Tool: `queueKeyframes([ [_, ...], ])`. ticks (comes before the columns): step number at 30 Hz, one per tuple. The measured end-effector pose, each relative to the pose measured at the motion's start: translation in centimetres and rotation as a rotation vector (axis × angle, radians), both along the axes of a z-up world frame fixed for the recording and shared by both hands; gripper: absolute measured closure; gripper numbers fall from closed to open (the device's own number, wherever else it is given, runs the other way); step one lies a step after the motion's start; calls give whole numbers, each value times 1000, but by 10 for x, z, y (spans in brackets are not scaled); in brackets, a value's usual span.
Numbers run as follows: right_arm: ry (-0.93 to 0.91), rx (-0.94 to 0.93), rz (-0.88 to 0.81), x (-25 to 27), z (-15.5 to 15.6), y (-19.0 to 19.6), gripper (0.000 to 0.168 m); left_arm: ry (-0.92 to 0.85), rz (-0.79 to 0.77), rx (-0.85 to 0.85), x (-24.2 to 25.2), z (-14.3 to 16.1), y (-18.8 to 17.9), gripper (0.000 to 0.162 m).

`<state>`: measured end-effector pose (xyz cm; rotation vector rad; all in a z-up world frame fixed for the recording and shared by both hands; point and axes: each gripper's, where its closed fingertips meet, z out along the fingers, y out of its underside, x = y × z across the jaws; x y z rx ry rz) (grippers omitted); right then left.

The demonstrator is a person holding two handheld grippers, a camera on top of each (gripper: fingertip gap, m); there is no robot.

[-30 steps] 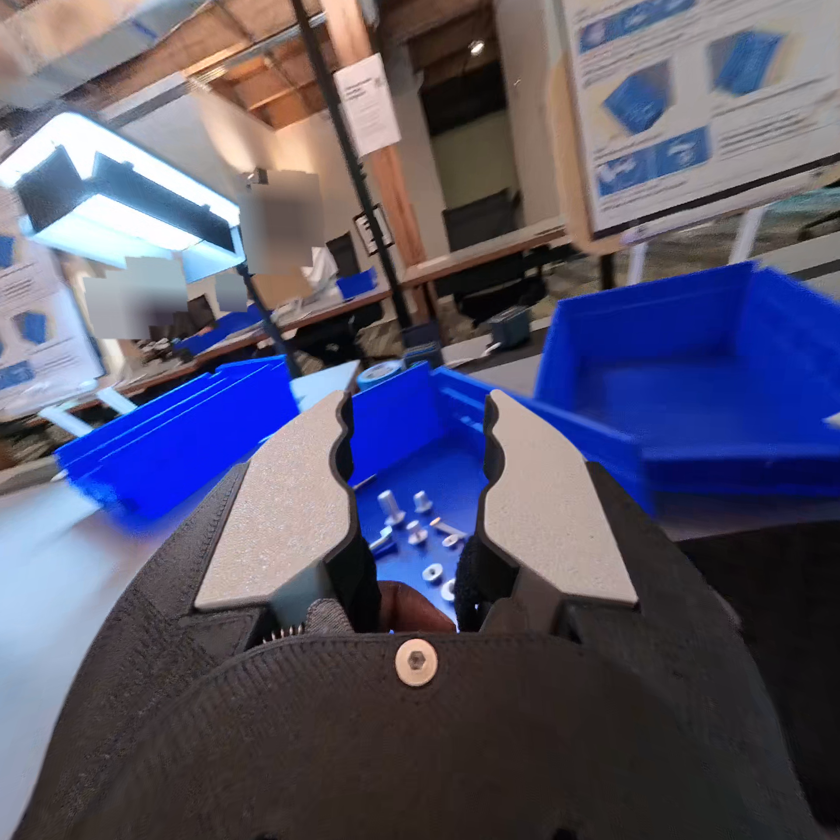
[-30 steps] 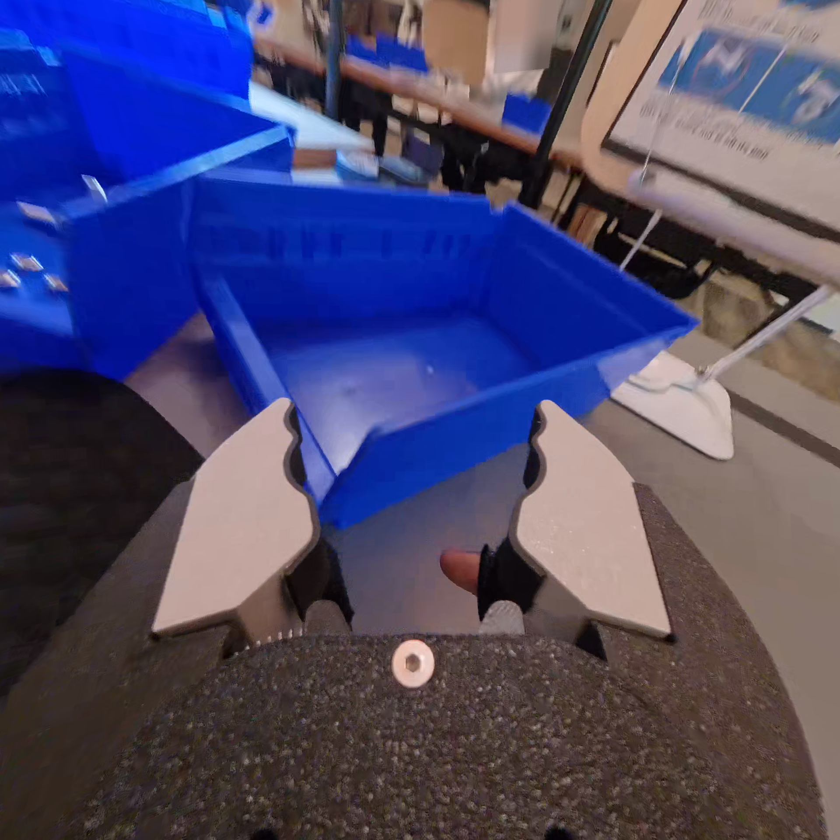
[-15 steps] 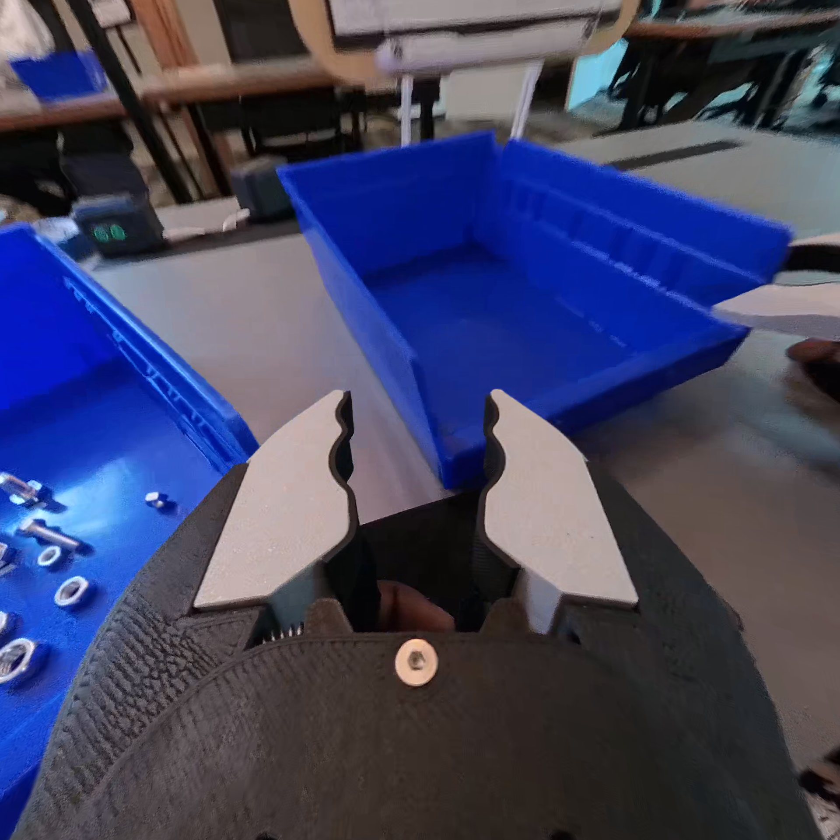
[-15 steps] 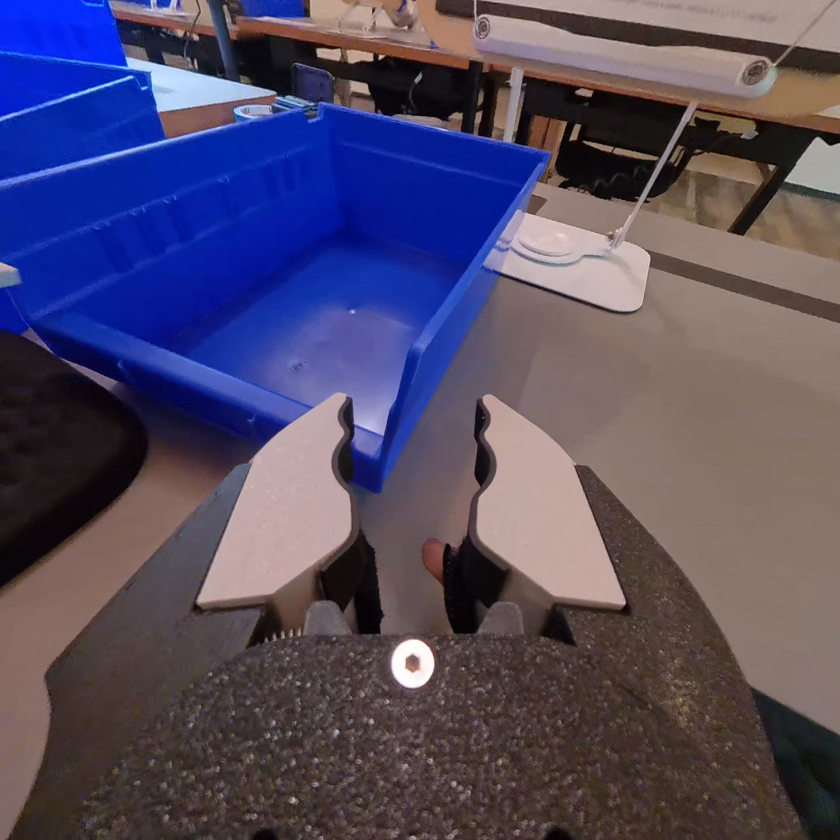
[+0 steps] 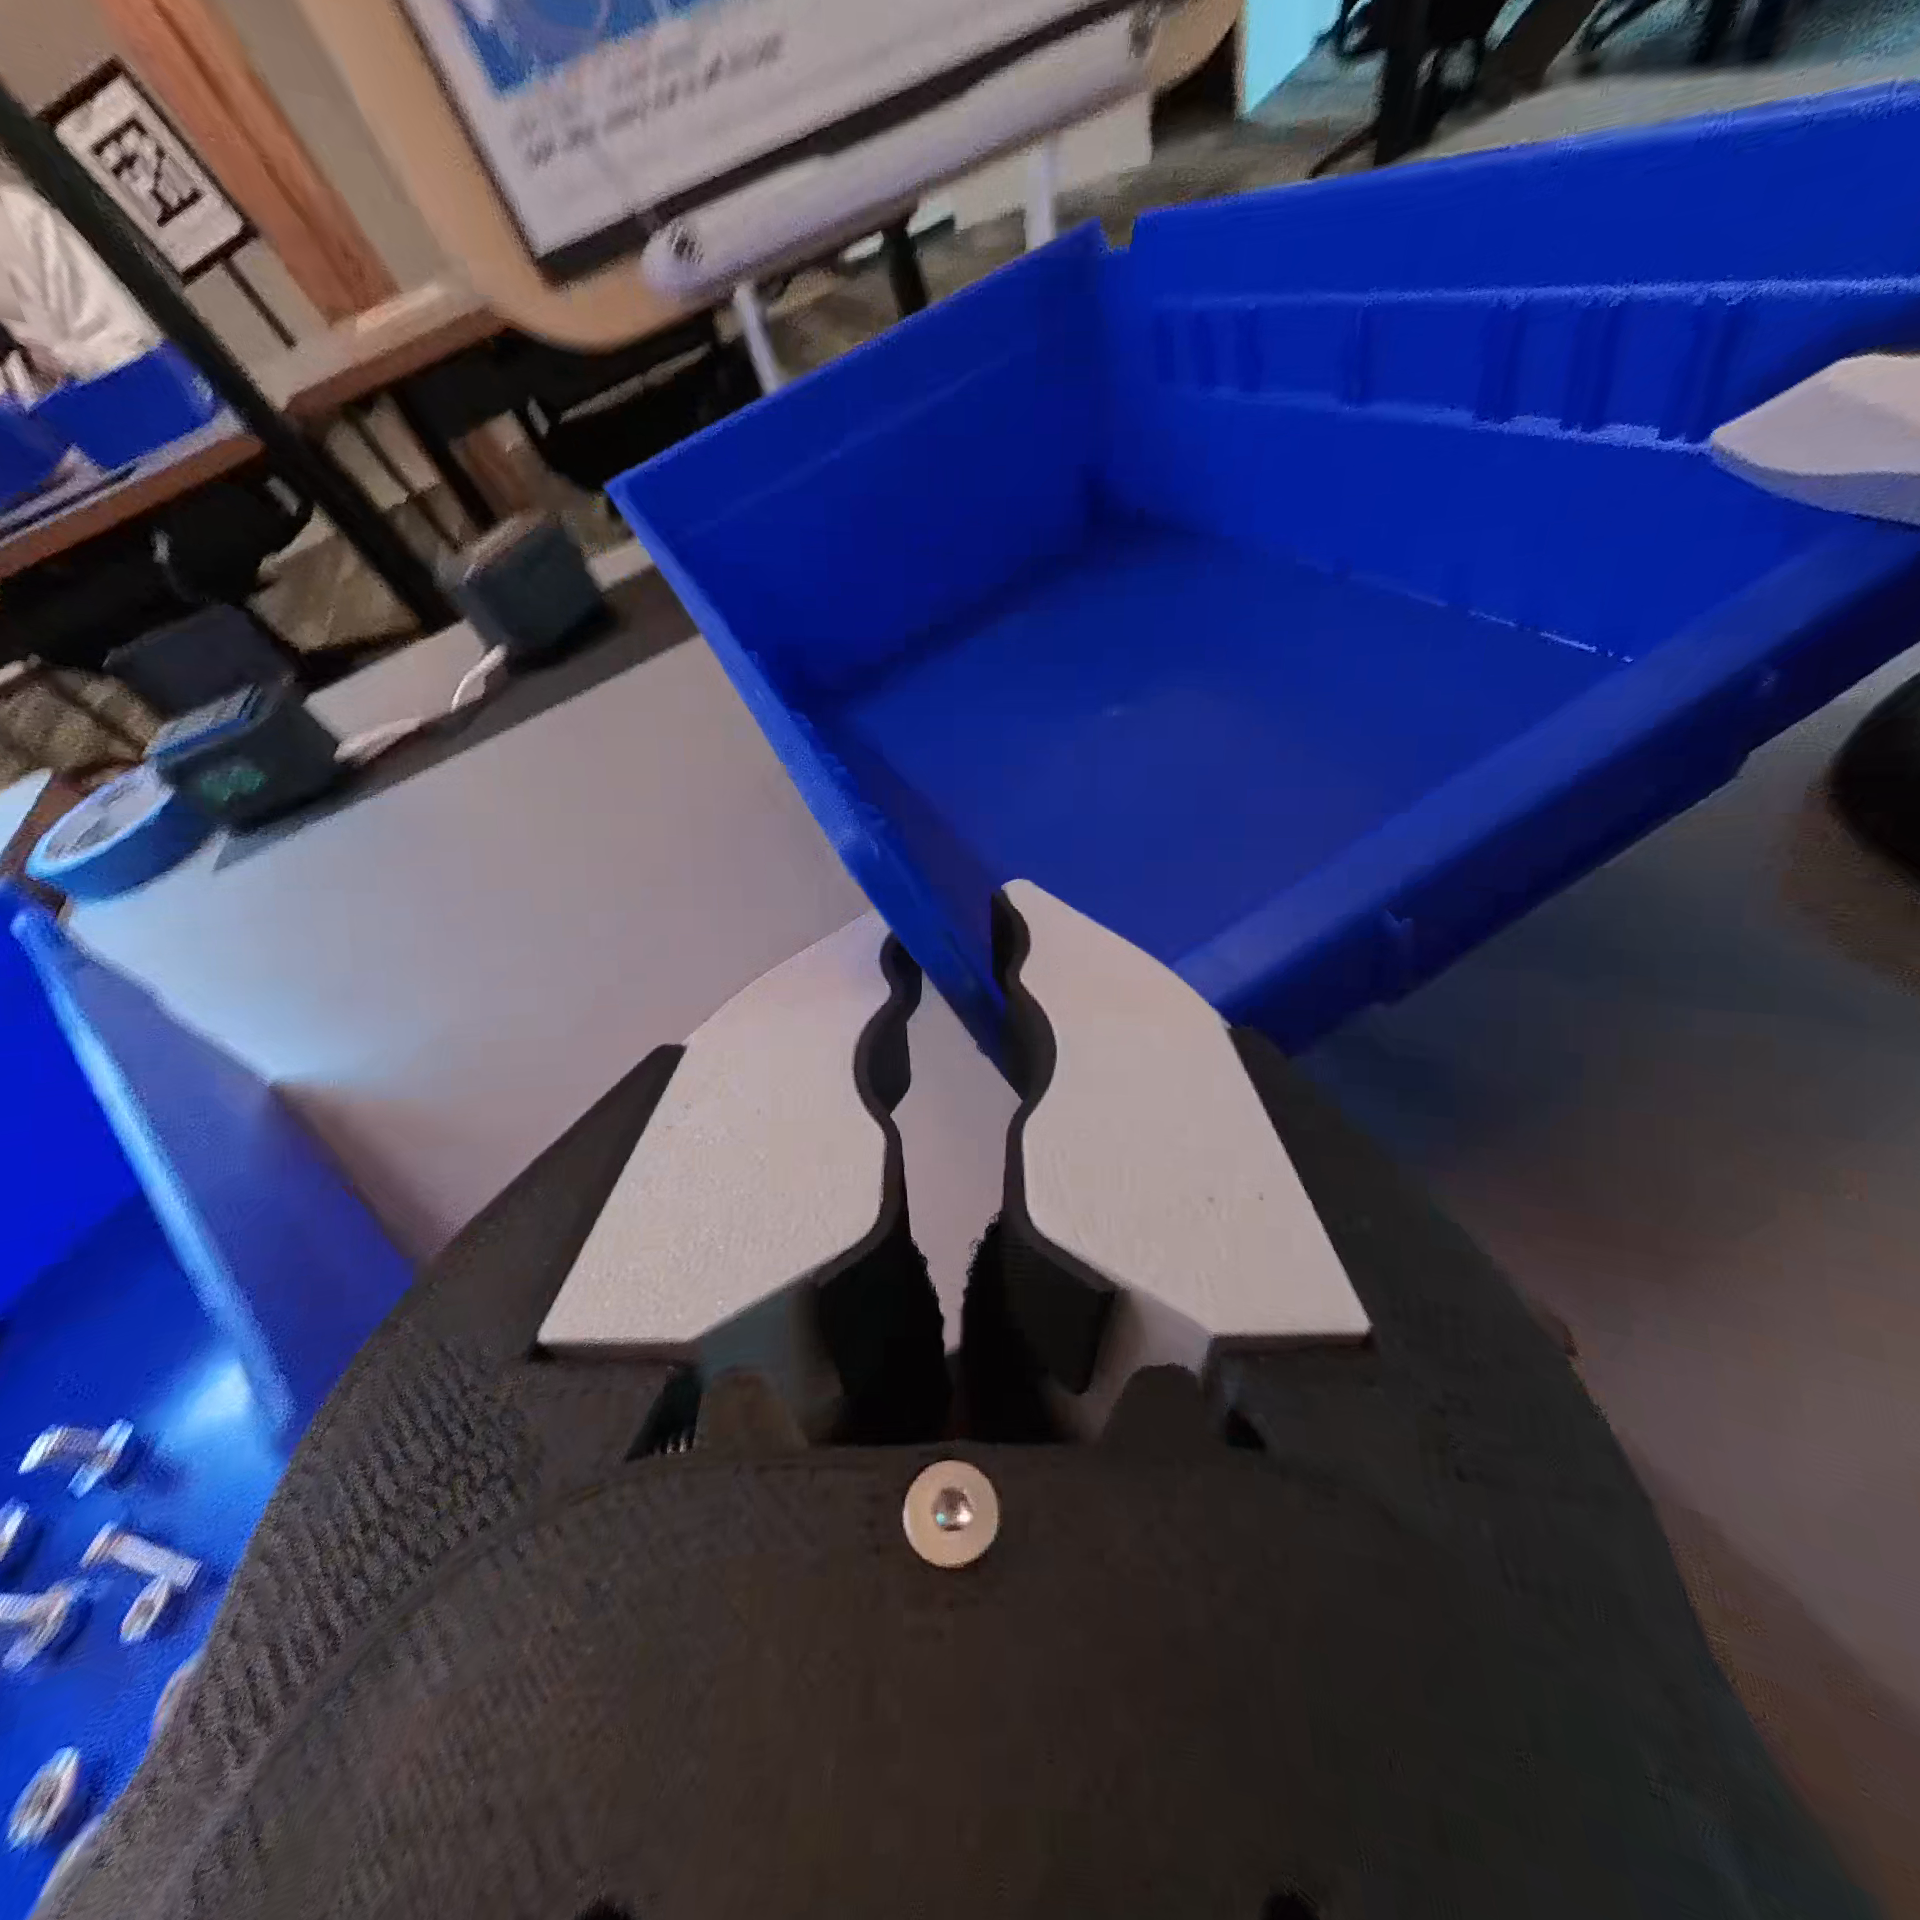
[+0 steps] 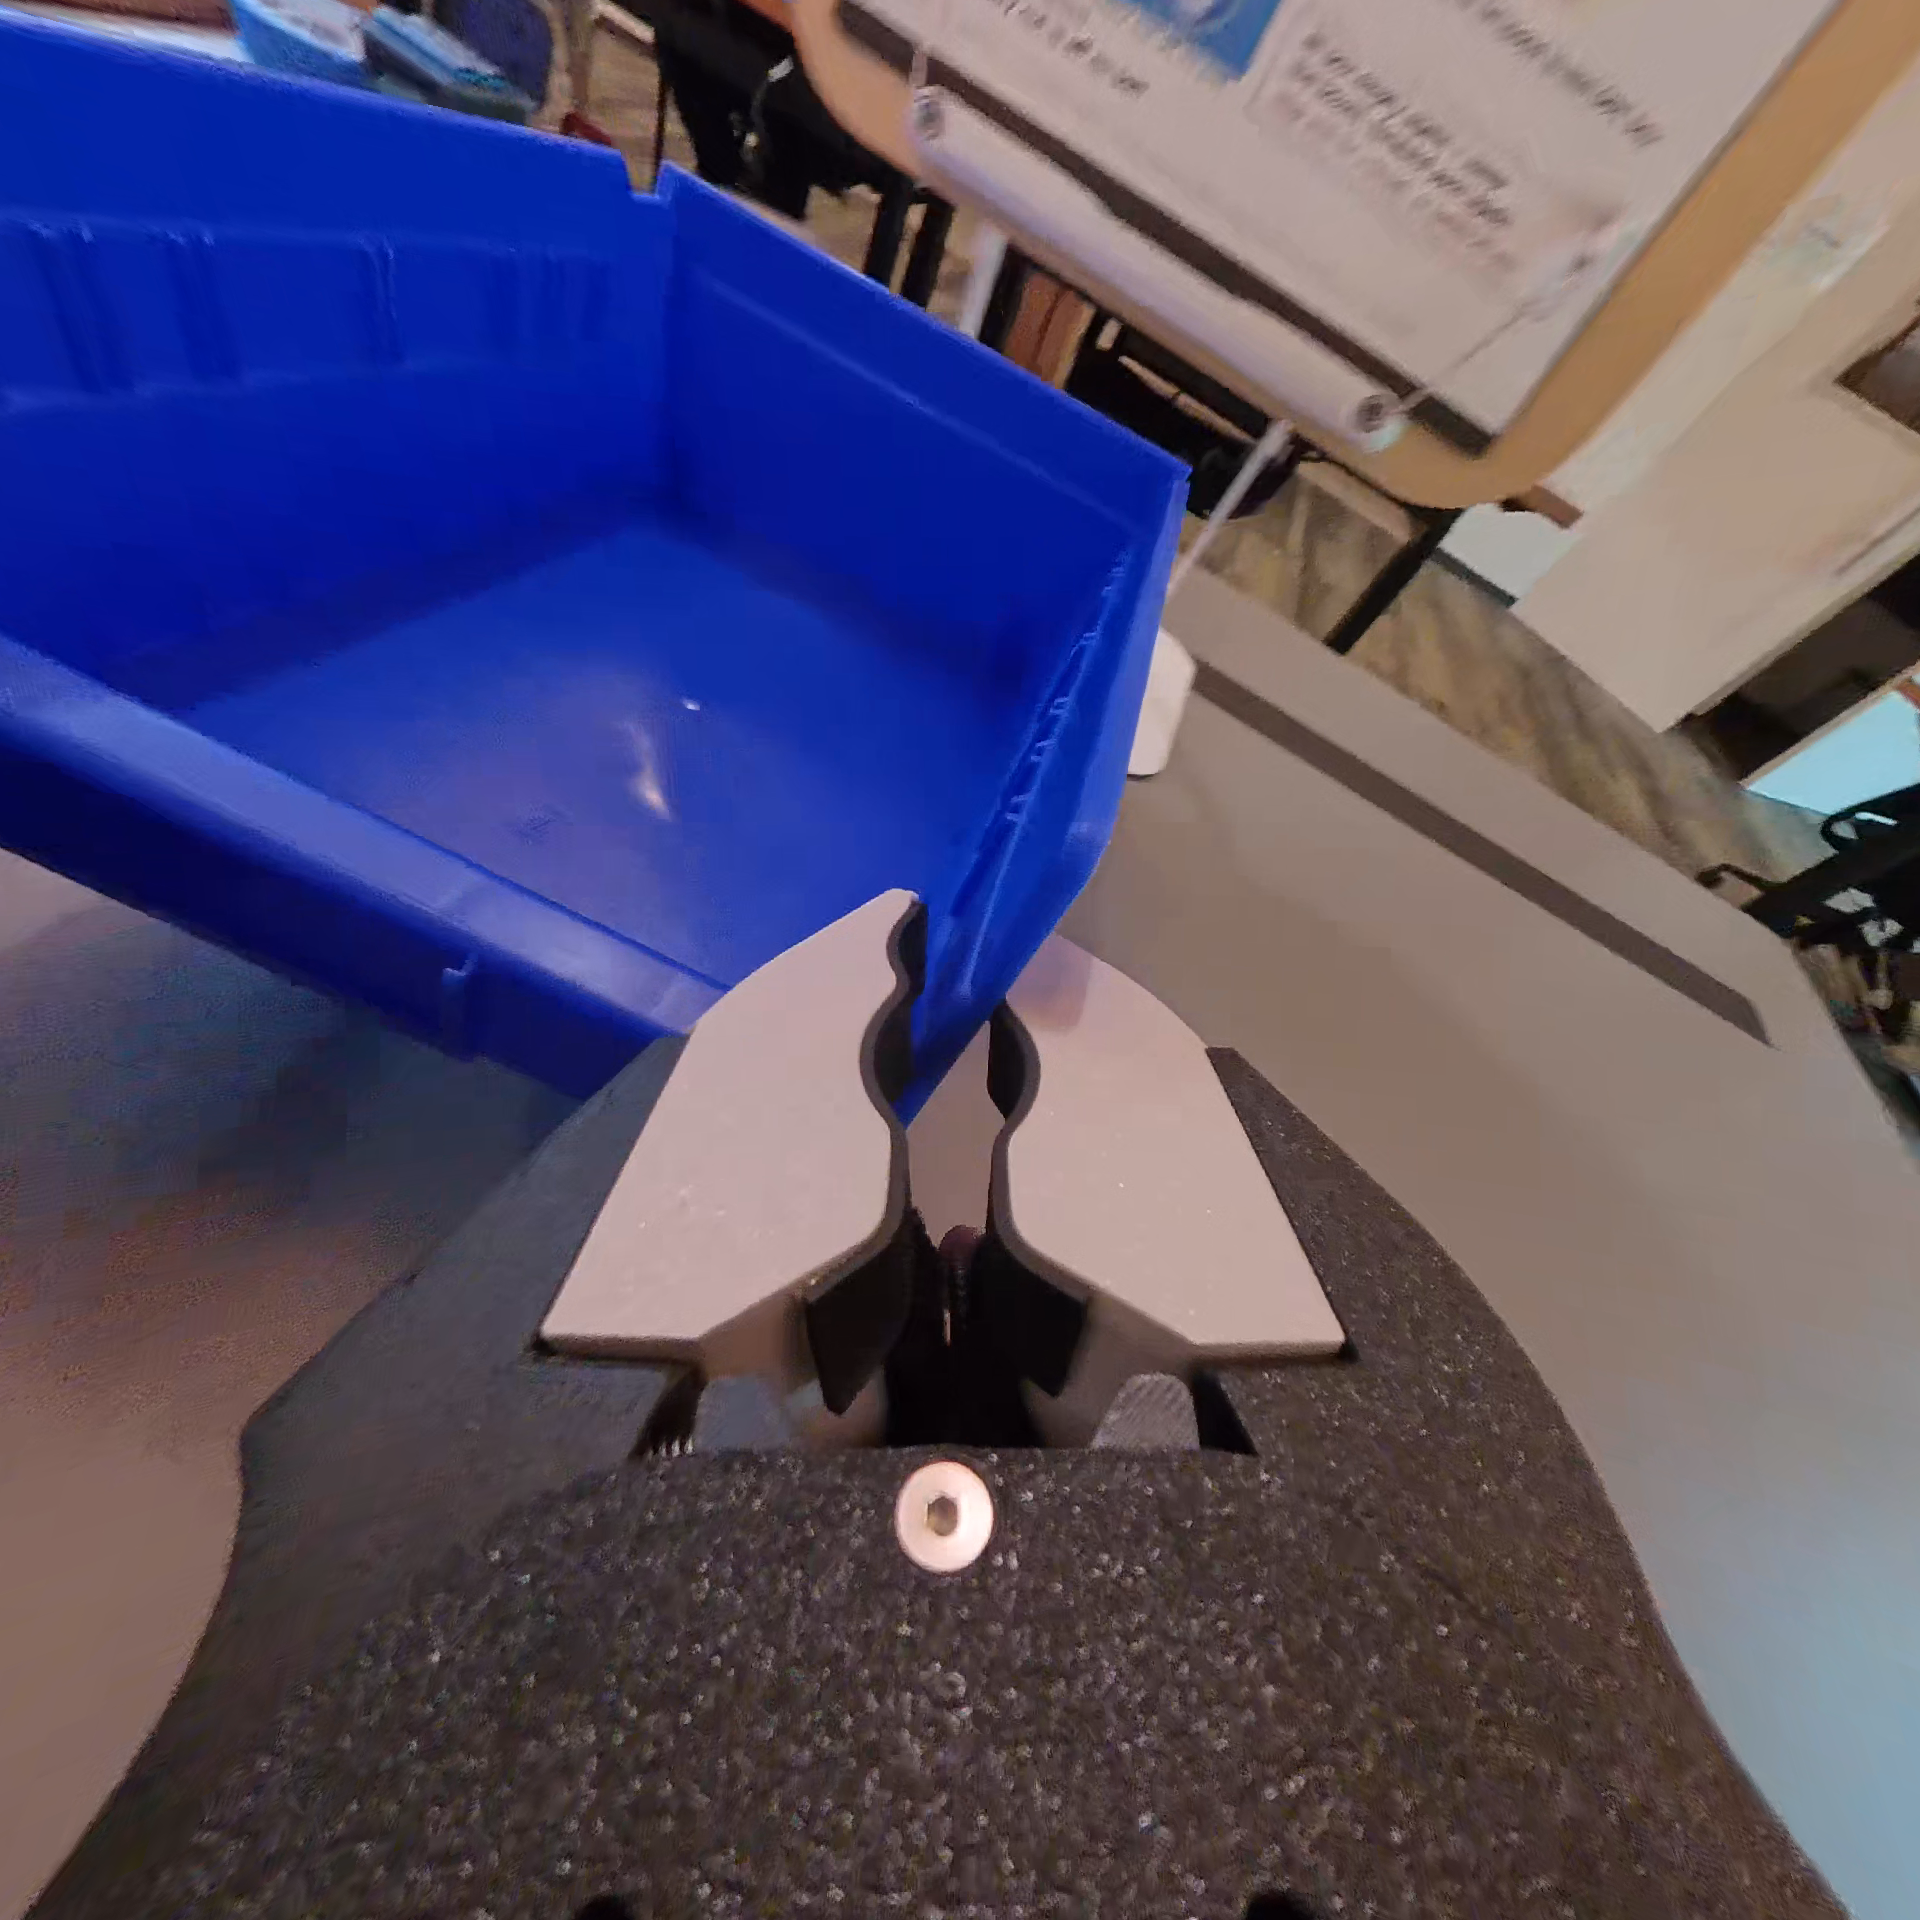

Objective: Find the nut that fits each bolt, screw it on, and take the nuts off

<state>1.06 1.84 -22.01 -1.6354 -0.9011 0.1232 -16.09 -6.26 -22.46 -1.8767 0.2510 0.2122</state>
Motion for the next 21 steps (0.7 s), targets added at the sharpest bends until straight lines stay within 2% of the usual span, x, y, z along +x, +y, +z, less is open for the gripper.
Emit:
queueKeyframes([
  [4,-26,55,-140,65,17,15,158,32,-128,41,54,14,34,148],
  [9,21,84,-288,148,27,41,160,-12,-263,56,132,26,81,147],
  [15,76,84,-440,231,9,65,161,4,-363,45,210,14,125,148],
  [21,68,75,-581,290,-12,72,160,23,-467,33,268,-6,160,149],
])
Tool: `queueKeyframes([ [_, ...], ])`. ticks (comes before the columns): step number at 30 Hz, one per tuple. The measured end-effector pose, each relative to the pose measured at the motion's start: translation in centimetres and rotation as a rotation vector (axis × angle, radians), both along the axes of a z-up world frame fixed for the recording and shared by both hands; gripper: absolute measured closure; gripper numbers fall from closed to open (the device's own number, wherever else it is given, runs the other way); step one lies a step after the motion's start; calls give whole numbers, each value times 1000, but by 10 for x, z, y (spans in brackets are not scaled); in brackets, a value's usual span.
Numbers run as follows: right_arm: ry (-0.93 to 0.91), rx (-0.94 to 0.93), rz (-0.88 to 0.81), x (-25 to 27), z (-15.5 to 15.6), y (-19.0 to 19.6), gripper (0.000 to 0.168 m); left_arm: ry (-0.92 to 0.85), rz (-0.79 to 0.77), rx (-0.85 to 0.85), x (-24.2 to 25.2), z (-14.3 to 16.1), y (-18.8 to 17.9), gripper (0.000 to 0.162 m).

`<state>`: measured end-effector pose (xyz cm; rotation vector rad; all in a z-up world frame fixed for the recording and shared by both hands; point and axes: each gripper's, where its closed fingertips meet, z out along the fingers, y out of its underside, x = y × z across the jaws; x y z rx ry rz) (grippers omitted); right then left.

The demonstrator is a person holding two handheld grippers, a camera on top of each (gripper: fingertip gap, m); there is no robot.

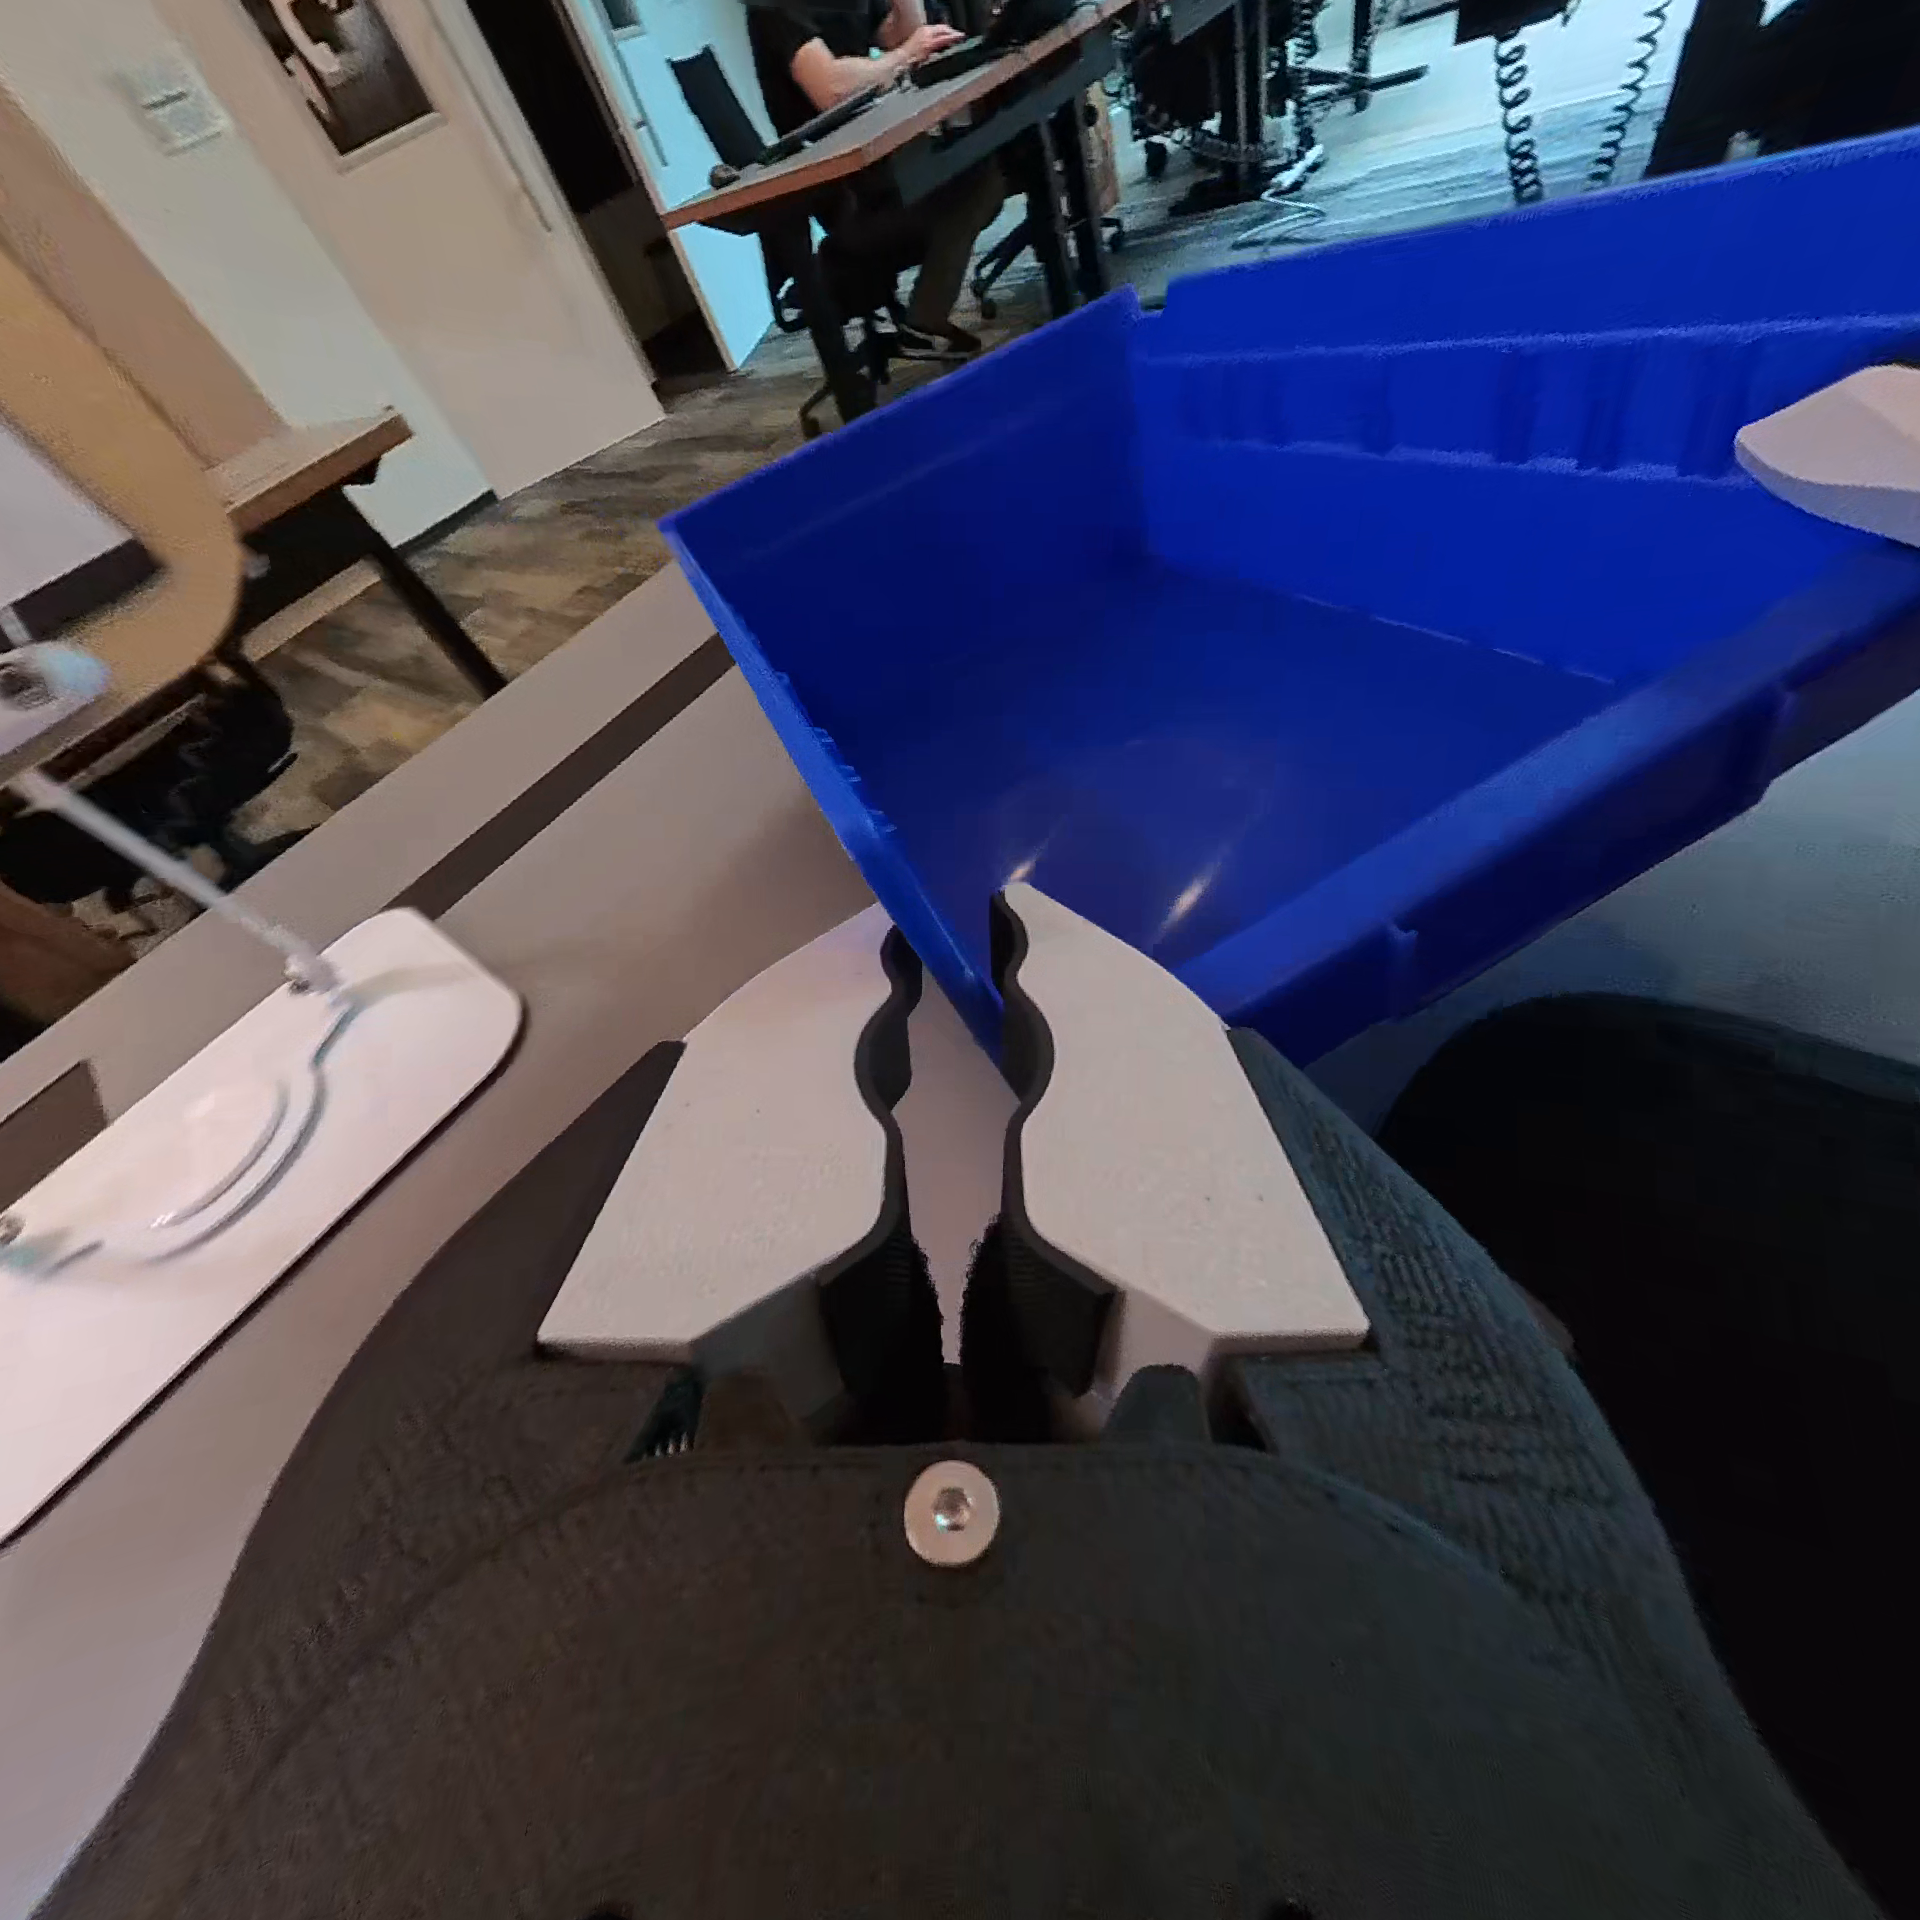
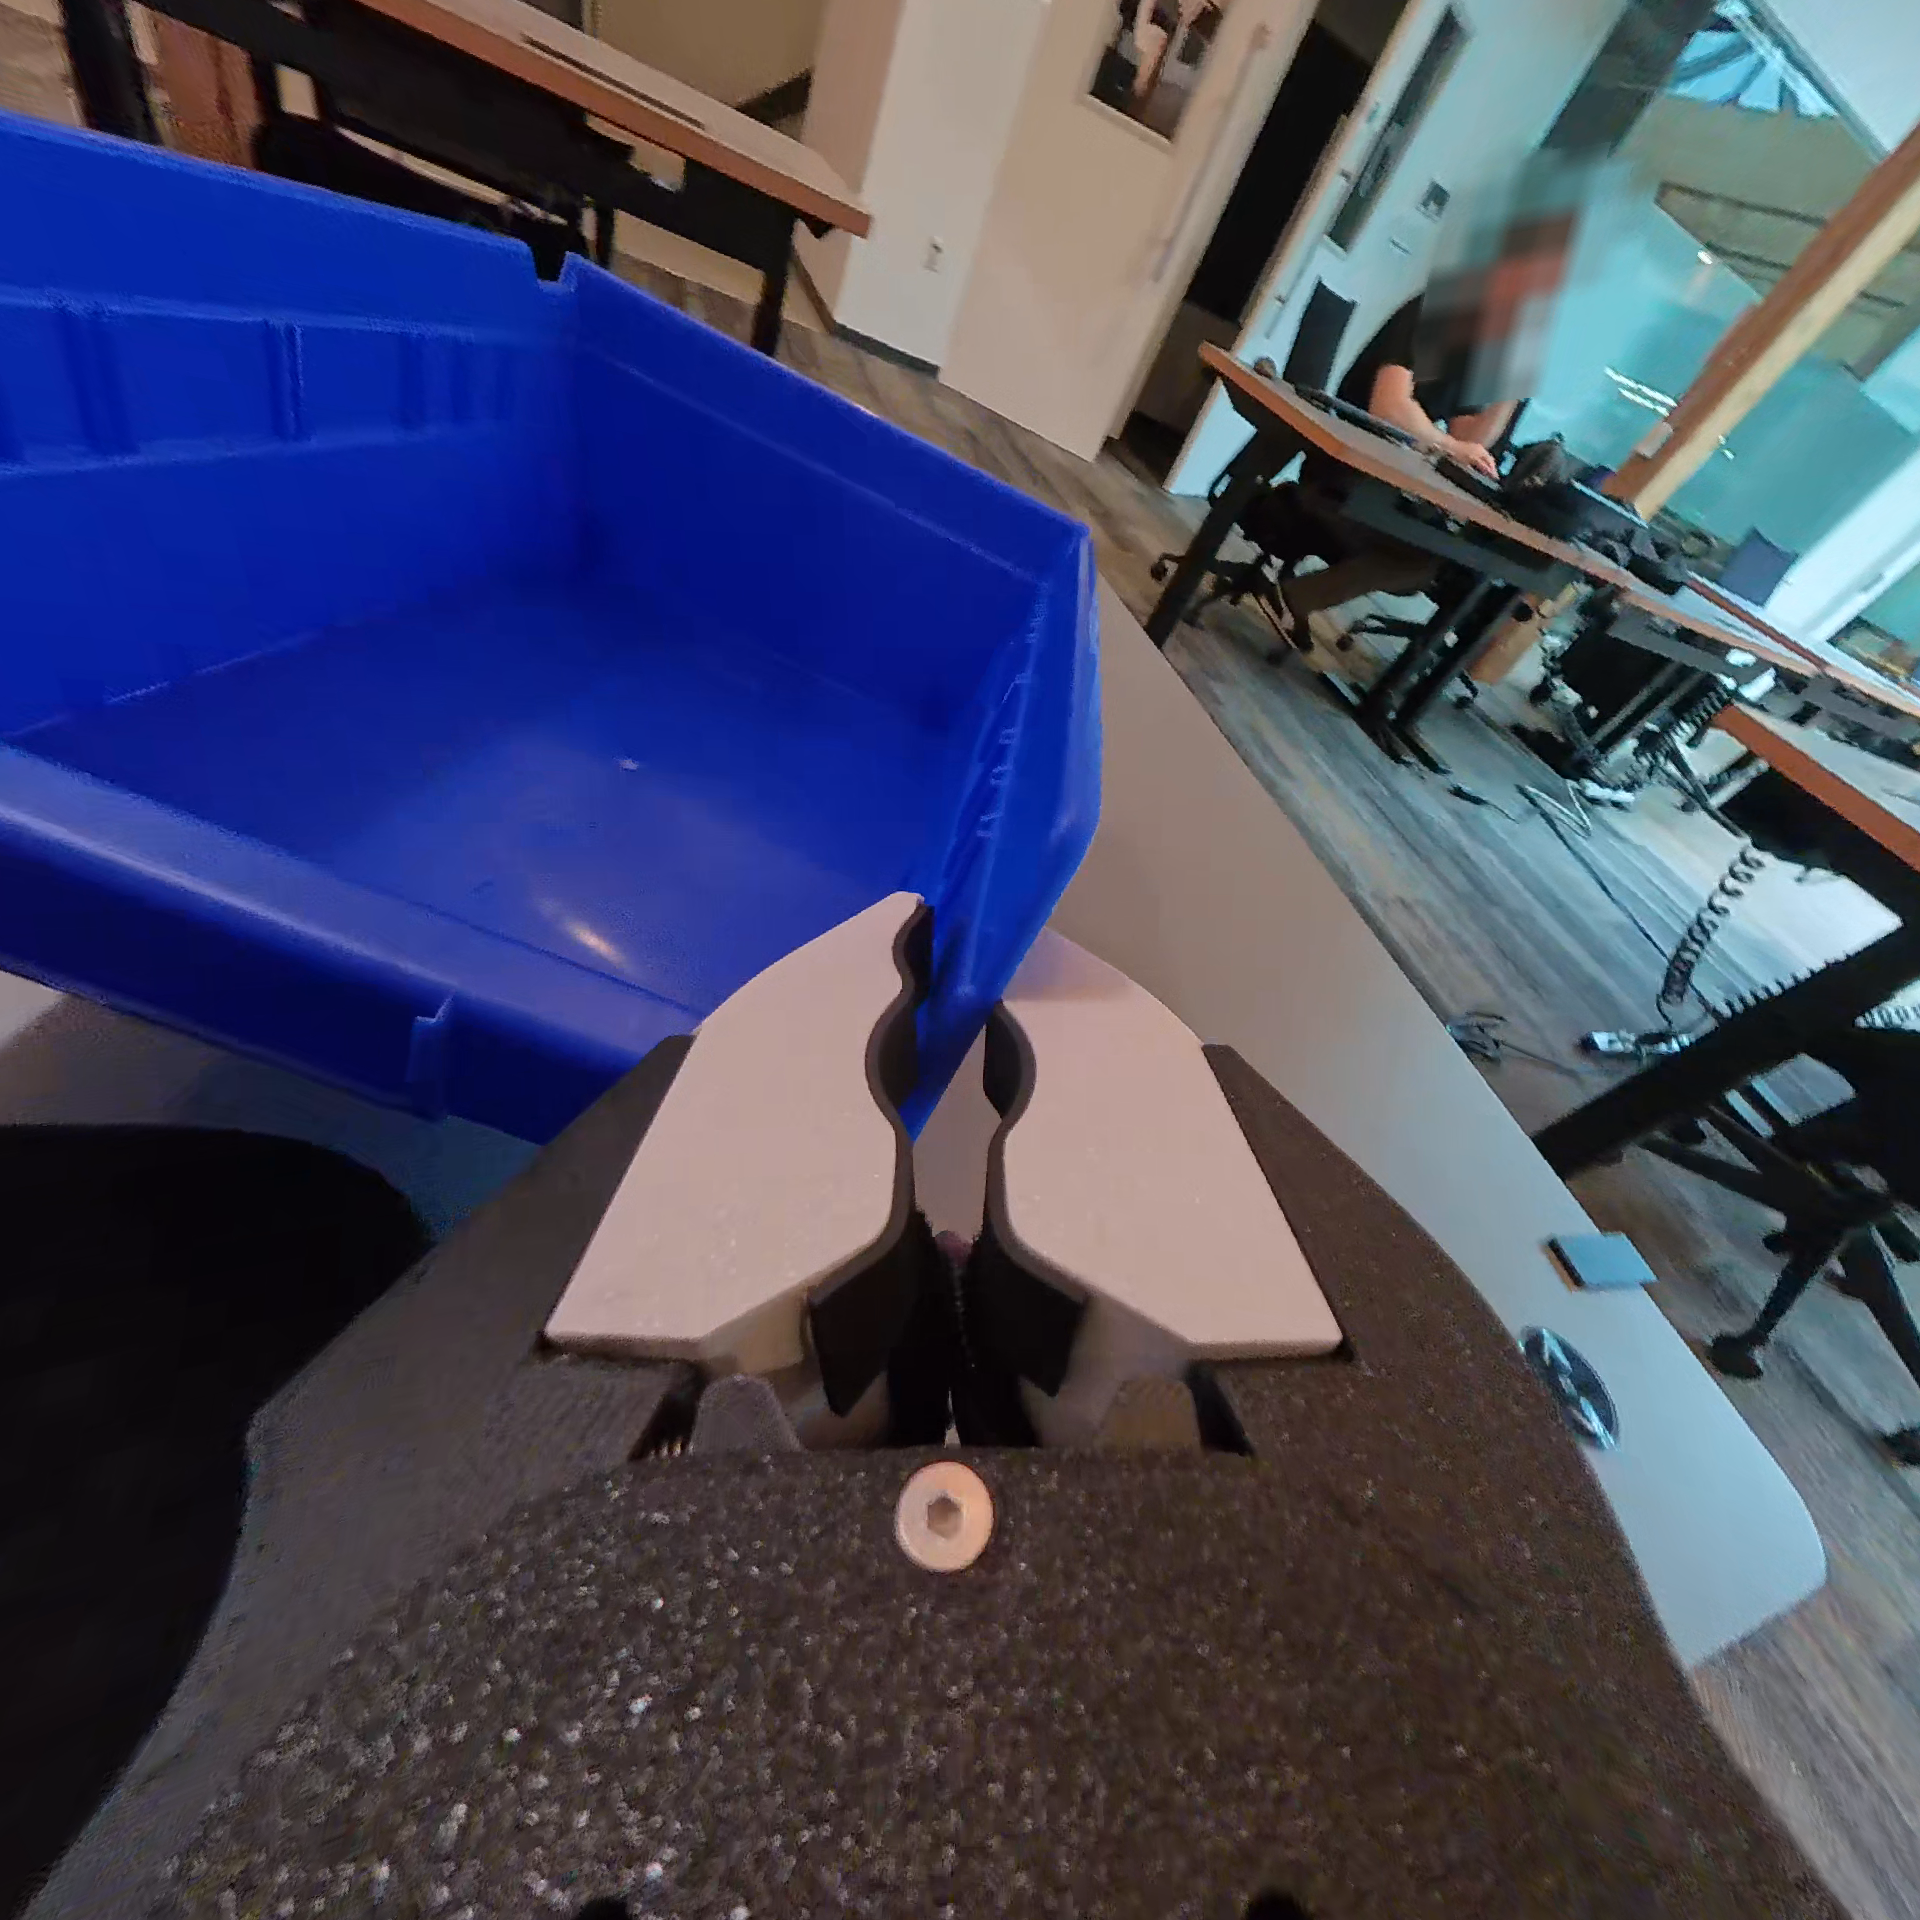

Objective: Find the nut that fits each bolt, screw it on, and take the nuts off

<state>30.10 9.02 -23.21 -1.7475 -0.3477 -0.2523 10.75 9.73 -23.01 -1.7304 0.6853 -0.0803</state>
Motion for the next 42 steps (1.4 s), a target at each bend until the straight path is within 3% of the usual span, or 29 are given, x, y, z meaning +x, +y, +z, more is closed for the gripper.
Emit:
queueKeyframes([
  [9,82,-121,-35,31,-31,-4,161,-26,-87,-84,31,-29,0,143],
  [13,154,-85,-35,35,-24,-7,148,-30,3,-106,9,-23,0,98],
  [15,188,23,-62,41,-1,-12,125,-68,19,-93,-6,-12,-10,92],
  [17,189,143,-79,43,26,-20,111,-129,61,11,-34,15,-25,96],
  [20,232,261,-8,19,57,-29,109,-168,160,143,-98,55,-61,96],
  [25,354,117,261,-67,51,-24,97,-101,534,203,-260,97,-131,91],
  [29,336,-35,353,-126,22,-17,90,-115,775,43,-369,77,-175,92],
  [33,181,-201,338,-155,-17,-9,84,-70,815,-188,-402,31,-190,99],
  [36,136,-259,336,-166,-32,-2,94,14,835,-362,-410,-6,-194,108],
  [38,73,-295,315,-165,-41,2,111,27,796,-453,-407,-27,-193,113],
  [42,-13,-288,345,-168,-44,2,147,87,799,-396,-409,-25,-186,118],
])
